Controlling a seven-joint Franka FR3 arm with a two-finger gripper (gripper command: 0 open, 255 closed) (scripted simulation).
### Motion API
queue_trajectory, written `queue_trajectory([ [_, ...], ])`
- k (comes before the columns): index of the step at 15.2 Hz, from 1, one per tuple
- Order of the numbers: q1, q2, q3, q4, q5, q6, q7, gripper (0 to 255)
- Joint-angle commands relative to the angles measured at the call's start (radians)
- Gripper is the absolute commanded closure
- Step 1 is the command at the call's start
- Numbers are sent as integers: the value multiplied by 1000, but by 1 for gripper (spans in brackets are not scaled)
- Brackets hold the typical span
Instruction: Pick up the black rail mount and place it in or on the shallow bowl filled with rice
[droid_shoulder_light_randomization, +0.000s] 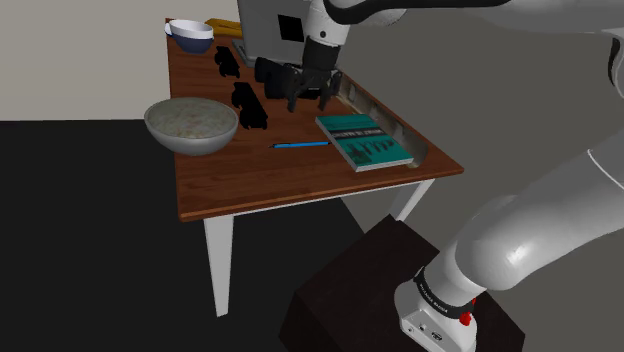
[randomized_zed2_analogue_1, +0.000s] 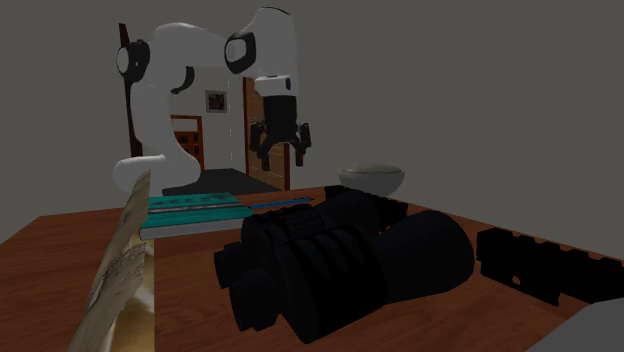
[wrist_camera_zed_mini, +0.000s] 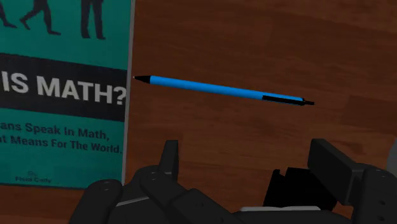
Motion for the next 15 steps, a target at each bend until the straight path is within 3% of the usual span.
queue_trajectory([
  [1,0,77,12,69,-12,10,30,0],
  [7,13,321,34,316,-65,10,116,0],
  [13,50,580,34,633,-123,-47,188,0],
  [15,51,581,33,608,-123,-21,188,0],
])
